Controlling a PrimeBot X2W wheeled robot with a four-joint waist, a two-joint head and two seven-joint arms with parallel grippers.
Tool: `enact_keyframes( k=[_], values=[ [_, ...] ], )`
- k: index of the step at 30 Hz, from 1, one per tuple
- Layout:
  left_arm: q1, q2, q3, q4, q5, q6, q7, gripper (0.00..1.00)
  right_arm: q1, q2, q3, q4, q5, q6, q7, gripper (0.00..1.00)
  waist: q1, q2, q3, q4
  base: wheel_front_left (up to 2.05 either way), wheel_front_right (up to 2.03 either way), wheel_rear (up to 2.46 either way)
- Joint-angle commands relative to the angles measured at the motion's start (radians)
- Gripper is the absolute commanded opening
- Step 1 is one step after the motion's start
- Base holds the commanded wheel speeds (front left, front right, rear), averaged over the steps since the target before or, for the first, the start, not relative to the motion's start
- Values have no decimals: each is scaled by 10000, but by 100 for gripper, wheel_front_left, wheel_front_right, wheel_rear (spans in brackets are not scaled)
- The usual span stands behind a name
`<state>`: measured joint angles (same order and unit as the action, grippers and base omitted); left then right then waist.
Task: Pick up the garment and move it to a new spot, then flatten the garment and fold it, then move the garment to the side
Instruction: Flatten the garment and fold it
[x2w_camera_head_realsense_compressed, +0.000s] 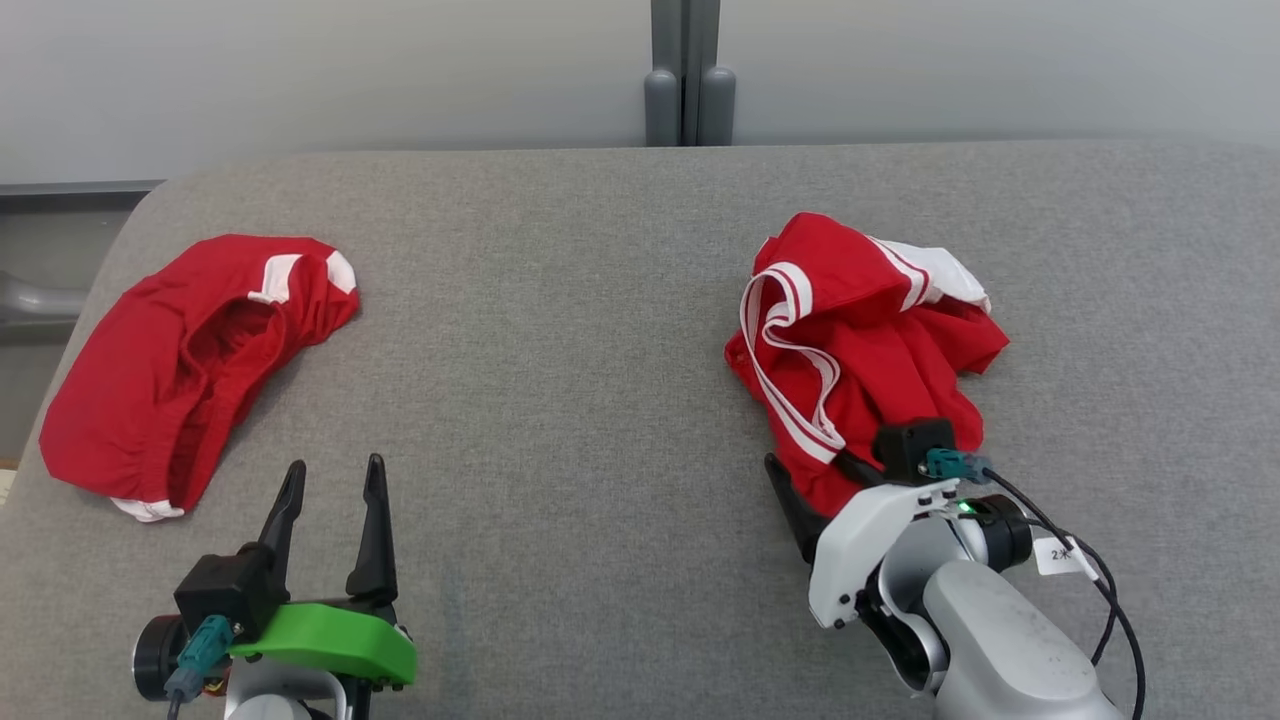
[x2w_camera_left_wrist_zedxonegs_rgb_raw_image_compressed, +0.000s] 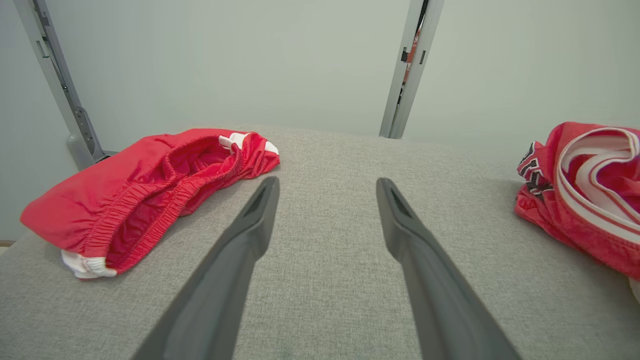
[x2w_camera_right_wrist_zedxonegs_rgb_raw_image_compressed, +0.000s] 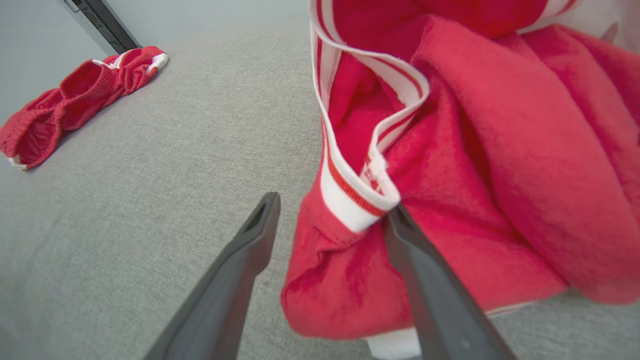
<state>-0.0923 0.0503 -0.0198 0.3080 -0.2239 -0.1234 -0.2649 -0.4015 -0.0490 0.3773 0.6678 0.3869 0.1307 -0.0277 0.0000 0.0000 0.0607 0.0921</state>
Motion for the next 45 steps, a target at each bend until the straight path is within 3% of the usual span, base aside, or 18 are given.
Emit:
enact_keyframes(
  k=[1, 2, 4, 5, 13, 19, 29, 35, 39, 45],
  values=[
    [-156, 6, -15, 7, -4, -48, 9, 100, -158, -25, 115, 135, 62, 3, 27, 100, 0, 0, 43, 66, 0, 0, 0],
    [-176, 5, -27, 15, -36, -50, 9, 100, -243, -26, 164, 197, 44, 3, 0, 89, 0, 0, 52, 87, 0, 0, 0],
    [-212, 5, -61, 29, -86, -53, 9, 100, -360, -26, 251, 355, 54, 1, -46, 19, 0, 0, 56, 129, 0, 0, 0],
    [-217, 5, -74, 35, -99, -53, 9, 100, -402, -26, 296, 416, 75, 3, -71, 0, 0, 0, 55, 144, 0, 0, 0],
    [-191, 5, -39, 73, -147, -38, 9, 100, -843, -20, 729, 408, -13, 3, -278, 0, 0, 0, -25, 176, 0, 0, 0],
    [-141, 6, 78, 4, -145, -15, 9, 100, -1744, -20, 1805, -349, -174, 1, -522, 0, 0, 0, -39, 88, 0, 0, 0],
    [-59, 6, 34, -54, -47, -27, 9, 100, -3801, -27, 3008, -1559, 566, 3, -1698, 0, 0, 0, -141, -40, 0, 0, 0],
    [-19, 6, -20, -114, -16, -38, 9, 100, -3334, -182, 1699, -732, -62, 1, -1845, 0, 0, 0, -151, -93, 0, 0, 0],
    [77, 7, 2, -189, 33, -41, 9, 100, -2498, -981, -195, 266, -841, 1, -1720, 0, 0, 0, -90, -201, 0, 0, 0],
    [64, 9, 56, -228, 60, -46, 9, 100, -2012, -1798, -2236, 1201, -1987, 1, -1587, 0, 0, 0, 87, -424, 0, 0, 0]
  ],
)
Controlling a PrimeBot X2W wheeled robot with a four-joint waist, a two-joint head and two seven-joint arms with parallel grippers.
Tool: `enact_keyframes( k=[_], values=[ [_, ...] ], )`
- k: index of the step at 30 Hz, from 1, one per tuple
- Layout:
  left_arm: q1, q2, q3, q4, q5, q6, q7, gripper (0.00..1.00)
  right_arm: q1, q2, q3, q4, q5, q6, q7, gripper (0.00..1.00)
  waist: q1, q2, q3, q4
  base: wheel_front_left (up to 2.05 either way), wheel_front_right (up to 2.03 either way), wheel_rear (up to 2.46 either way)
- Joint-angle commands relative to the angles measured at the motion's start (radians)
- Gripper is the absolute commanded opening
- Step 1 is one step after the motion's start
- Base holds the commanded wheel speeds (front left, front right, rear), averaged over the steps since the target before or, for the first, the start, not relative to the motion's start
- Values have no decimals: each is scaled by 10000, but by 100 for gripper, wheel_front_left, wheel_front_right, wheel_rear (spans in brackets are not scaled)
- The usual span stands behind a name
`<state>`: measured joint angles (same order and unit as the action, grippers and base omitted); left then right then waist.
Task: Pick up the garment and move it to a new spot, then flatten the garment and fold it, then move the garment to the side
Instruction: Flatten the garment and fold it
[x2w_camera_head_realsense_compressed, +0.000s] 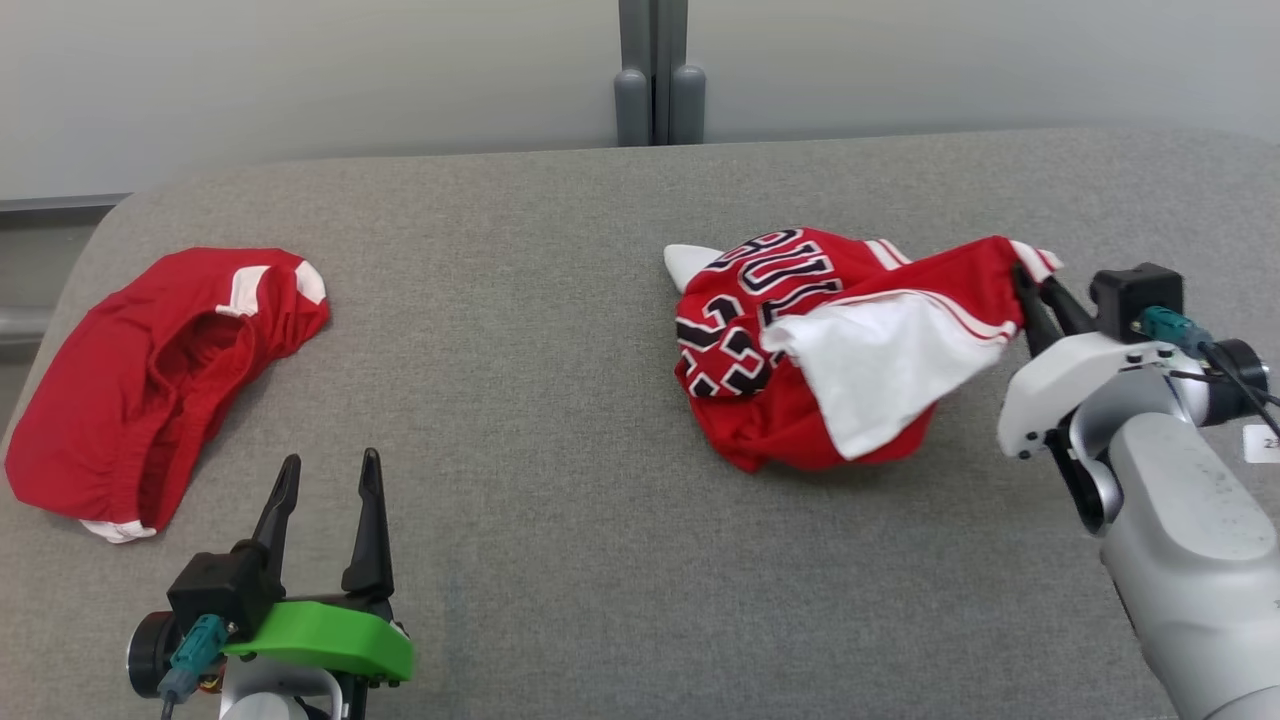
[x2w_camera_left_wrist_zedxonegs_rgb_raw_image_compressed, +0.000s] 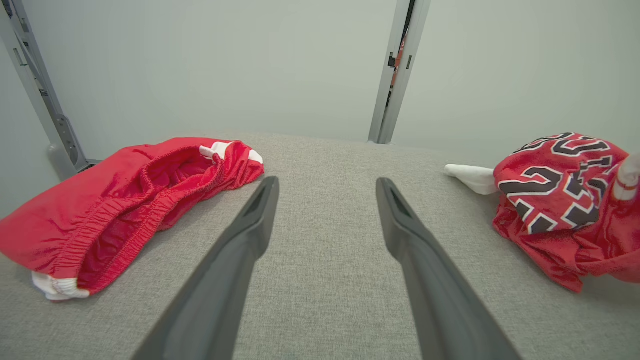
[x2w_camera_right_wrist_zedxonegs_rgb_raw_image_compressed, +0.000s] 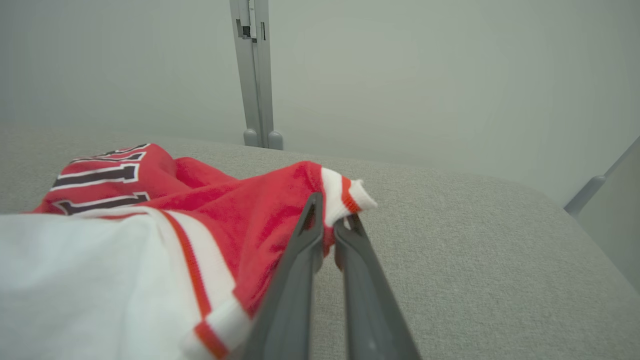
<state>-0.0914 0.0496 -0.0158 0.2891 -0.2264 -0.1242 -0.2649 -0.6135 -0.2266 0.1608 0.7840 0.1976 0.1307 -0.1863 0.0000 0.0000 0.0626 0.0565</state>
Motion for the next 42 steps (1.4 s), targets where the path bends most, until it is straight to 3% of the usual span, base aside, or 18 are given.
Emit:
enact_keyframes(
  k=[1, 7, 13, 14, 15, 16, 22, 27, 37, 42],
  values=[
    [15, 16, 3, -39, 57, -38, 9, 100, 158, -81, -382, 164, -276, 1, 44, 0, 0, 0, 103, -100, 0, 0, 0],
    [-227, 18, -105, -52, -10, -4, 9, 100, 255, -419, -2593, 326, -2019, 0, 79, 0, 0, 0, 263, -196, 0, 0, 0],
    [-353, 19, -152, -28, -53, -12, 9, 100, 437, 169, -4441, -268, -3589, -5, 173, 0, 0, 0, 350, -184, 0, 0, 0],
    [-372, 19, -151, -35, -58, -13, 9, 100, 471, 264, -4615, -335, -3776, -6, 232, 11, 0, 0, 360, -185, 0, 0, 0],
    [-388, 18, -159, -32, -47, -14, 9, 100, 535, 460, -4770, -368, -3896, -5, 332, 60, 0, 0, 366, -187, 0, 0, 0],
    [-392, 18, -161, -18, -39, -15, 9, 100, 599, 626, -4916, -378, -3995, -5, 450, 100, 0, 0, 362, -187, 0, 0, 0],
    [-389, 19, -130, 22, -38, -16, 9, 100, 892, 1187, -5631, -1029, -4388, -5, 425, 100, 0, 0, 295, -141, 0, 0, 0],
    [-306, 19, -75, 10, -73, 25, 9, 100, 1366, 1560, -5831, -2414, -4352, -5, -290, 100, 0, 0, 182, -106, 0, 0, 0],
    [48, 19, 218, -95, -82, 75, 9, 100, 3709, 1743, -2435, -4850, -2631, -5, -757, 100, 0, 0, -76, -378, 0, 0, 0],
    [225, 19, 302, -159, -121, 102, 9, 100, 4660, 1745, -1538, -5404, -2046, -5, -790, 100, 0, 0, -236, -514, 0, 0, 0]
  ],
)
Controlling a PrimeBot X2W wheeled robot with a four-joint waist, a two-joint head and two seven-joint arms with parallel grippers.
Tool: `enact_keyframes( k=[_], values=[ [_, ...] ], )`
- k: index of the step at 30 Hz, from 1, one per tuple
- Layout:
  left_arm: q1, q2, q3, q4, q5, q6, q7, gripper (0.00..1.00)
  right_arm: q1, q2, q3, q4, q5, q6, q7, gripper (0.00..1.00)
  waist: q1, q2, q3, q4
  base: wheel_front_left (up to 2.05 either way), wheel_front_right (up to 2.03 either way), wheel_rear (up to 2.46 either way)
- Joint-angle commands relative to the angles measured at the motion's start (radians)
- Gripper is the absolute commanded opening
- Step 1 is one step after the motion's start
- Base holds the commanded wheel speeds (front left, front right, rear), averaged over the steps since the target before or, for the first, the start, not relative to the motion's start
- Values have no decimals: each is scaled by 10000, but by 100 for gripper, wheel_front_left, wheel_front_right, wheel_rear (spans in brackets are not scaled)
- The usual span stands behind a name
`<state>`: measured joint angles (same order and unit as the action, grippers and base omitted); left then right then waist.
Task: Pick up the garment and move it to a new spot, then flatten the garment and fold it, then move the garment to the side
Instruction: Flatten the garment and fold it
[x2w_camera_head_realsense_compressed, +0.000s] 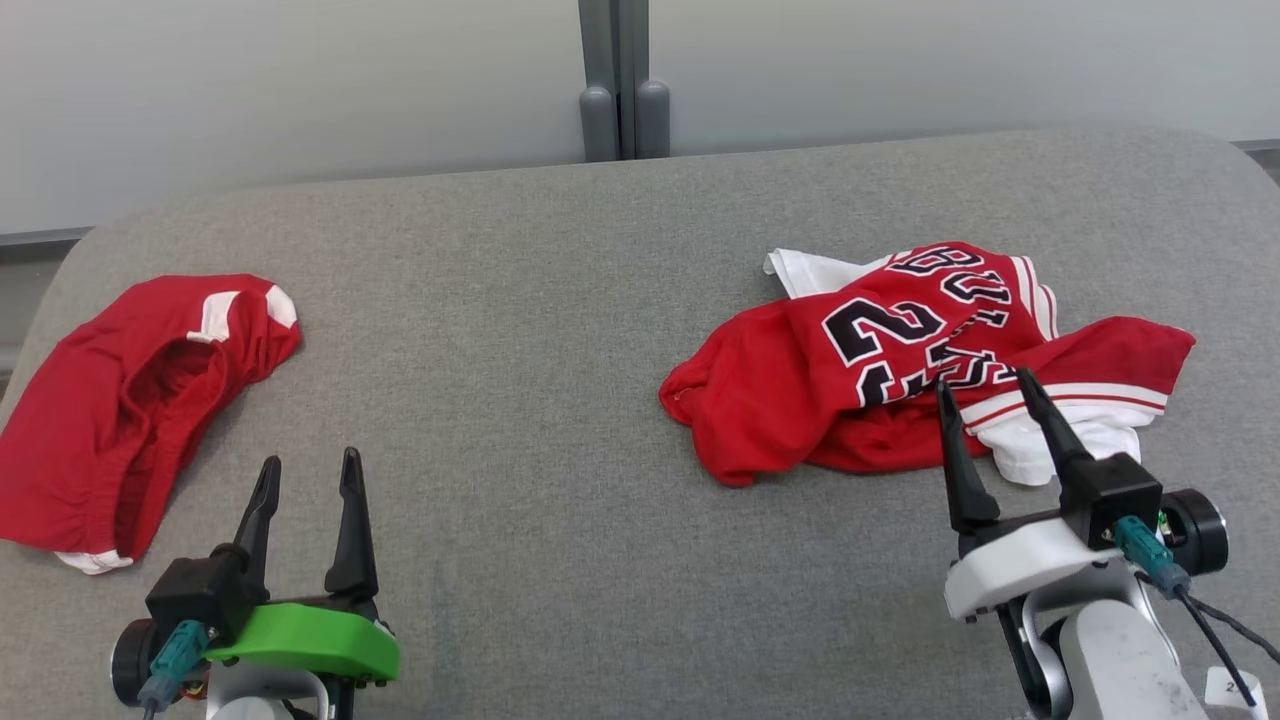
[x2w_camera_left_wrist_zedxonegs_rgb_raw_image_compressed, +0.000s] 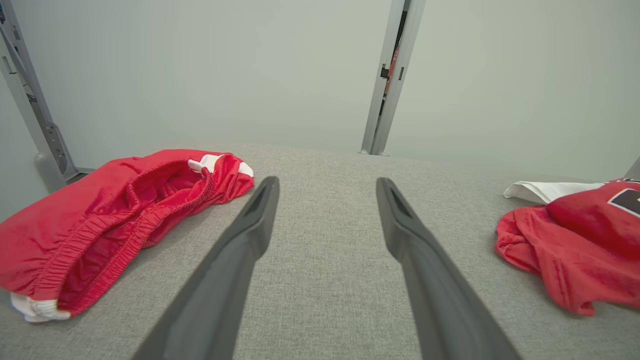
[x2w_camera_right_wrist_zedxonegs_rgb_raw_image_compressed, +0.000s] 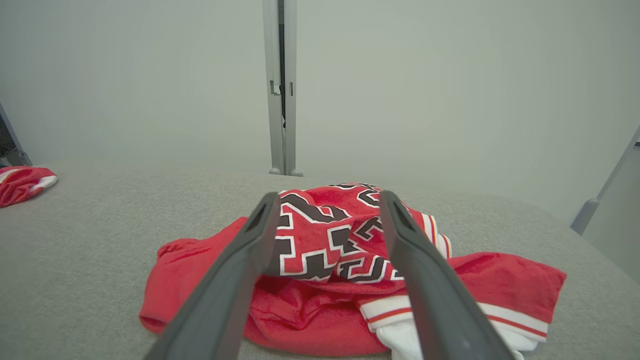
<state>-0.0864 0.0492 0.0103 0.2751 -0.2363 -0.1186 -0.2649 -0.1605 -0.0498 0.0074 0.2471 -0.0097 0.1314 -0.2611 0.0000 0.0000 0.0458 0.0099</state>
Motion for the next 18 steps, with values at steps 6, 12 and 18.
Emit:
enact_keyframes(
  k=[6, 12, 18],
  values=[
    [381, 23, -4, 70, -121, 63, 9, 100, 717, -17, 96, 86, 547, -13, -50, 100, 0, 0, -345, -129, 0, 0, 0],
    [572, 24, -105, 85, -273, 139, 9, 100, 731, -15, 303, 271, 667, -13, 21, 100, 0, 0, -417, -195, 0, 0, 0],
    [598, 24, -168, 102, -303, 138, 9, 100, 558, -14, 343, 263, 667, -13, 32, 100, 0, 0, -393, -215, 0, 0, 0]
  ],
)
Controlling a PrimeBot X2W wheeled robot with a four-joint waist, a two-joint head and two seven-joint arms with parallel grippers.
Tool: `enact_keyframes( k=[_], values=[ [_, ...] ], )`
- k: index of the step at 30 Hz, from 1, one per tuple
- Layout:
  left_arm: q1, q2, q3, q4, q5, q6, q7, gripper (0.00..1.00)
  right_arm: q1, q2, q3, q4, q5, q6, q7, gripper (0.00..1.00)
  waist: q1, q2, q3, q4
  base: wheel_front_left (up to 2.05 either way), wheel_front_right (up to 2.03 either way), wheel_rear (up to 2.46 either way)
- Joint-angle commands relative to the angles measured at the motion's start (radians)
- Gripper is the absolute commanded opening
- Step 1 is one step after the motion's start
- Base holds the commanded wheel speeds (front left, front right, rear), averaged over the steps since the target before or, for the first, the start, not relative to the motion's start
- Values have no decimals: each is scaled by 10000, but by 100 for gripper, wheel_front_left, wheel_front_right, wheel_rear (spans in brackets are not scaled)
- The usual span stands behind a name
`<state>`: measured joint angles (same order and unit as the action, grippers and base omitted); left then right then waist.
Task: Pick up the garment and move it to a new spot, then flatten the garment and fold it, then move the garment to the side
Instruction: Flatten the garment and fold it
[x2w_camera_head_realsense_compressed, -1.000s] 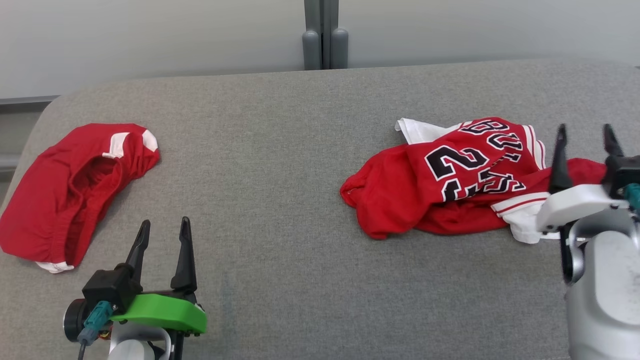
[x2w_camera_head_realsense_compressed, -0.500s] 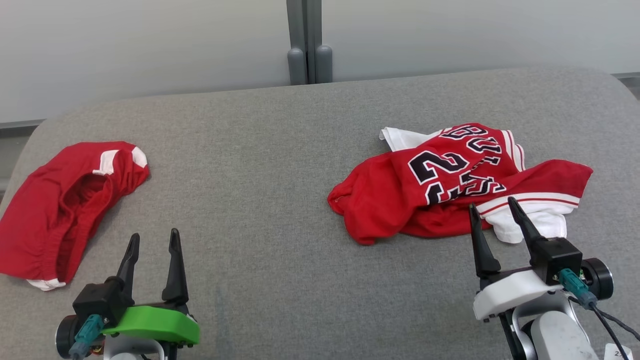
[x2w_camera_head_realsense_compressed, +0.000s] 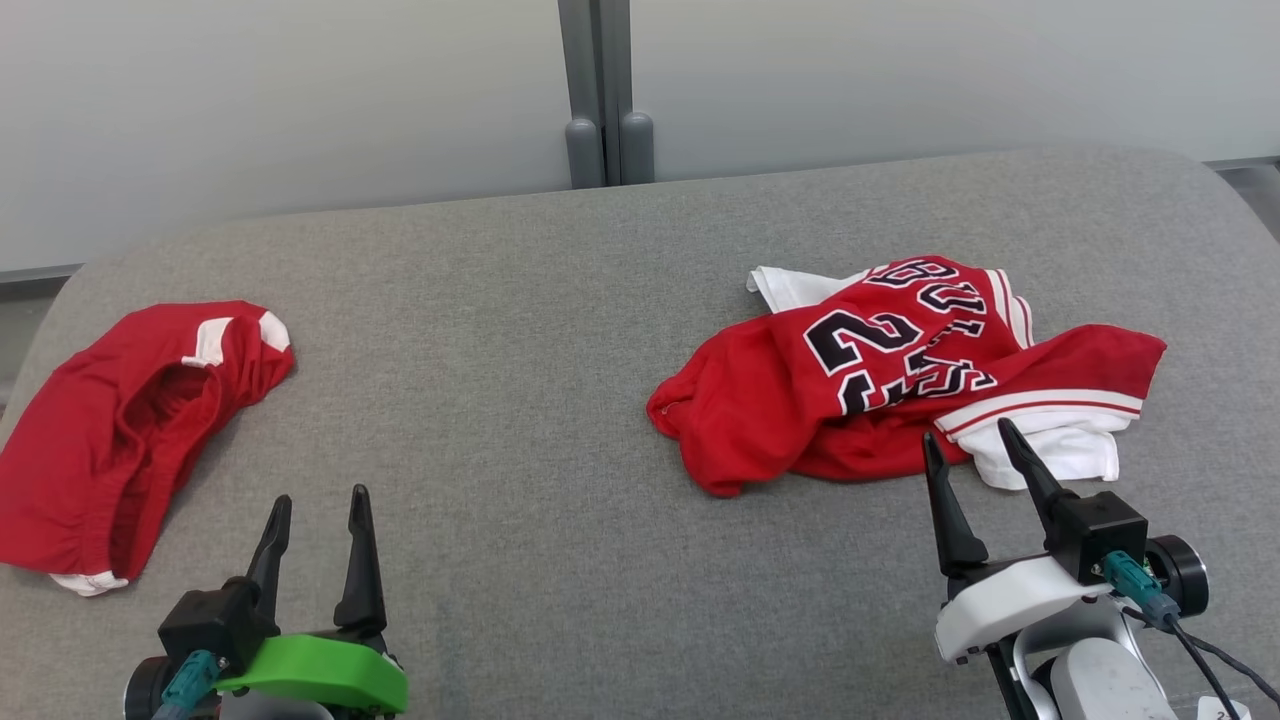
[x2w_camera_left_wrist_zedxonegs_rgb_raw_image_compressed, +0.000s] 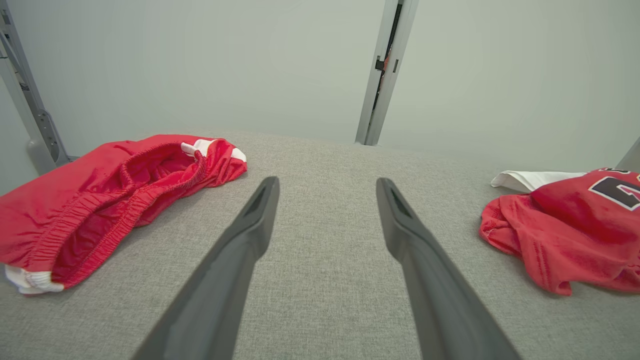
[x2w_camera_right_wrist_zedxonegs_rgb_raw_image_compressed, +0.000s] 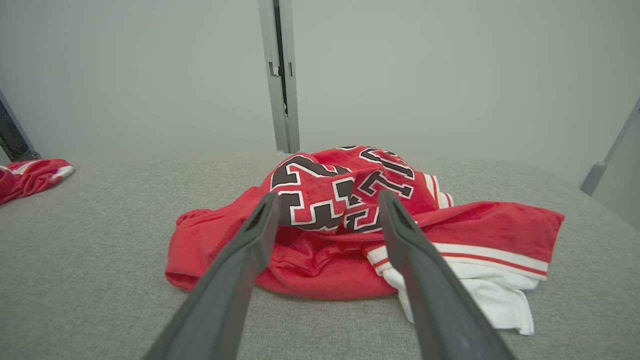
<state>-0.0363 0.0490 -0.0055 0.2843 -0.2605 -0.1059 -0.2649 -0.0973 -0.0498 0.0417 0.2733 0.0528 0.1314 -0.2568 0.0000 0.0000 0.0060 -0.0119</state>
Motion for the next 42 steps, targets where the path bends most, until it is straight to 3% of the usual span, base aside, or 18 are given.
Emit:
enact_keyframes(
  k=[1, 11, 20, 30, 42],
  values=[
    [64, 25, -26, 20, -44, 9, 9, 100, -82, -15, 6, -5, 45, -13, -12, 100, 0, 0, 13, 8, 0, 0, 0],
    [-1147, 23, -1232, 1005, -410, -103, 8, 100, -334, -15, 330, -35, 195, -13, 56, 100, 0, 0, 322, -235, 0, 0, 0],
    [-3344, 34, -3169, 3618, -1645, -229, 706, 100, -608, -14, 893, -85, 481, -13, -44, 100, 0, 0, 836, -1266, 0, 0, 0],
    [-4764, 36, -4716, 5209, -3371, -246, 1772, 100, -873, -12, 1223, 164, 798, -13, -86, 100, 0, 0, 1258, -2397, 0, 0, 0],
    [-5808, 39, -5455, 6213, -4421, 90, 2170, 100, -934, -11, 1231, 49, 1003, -11, -97, 100, 0, 0, 1570, -3050, 0, 0, 0]
  ],
)
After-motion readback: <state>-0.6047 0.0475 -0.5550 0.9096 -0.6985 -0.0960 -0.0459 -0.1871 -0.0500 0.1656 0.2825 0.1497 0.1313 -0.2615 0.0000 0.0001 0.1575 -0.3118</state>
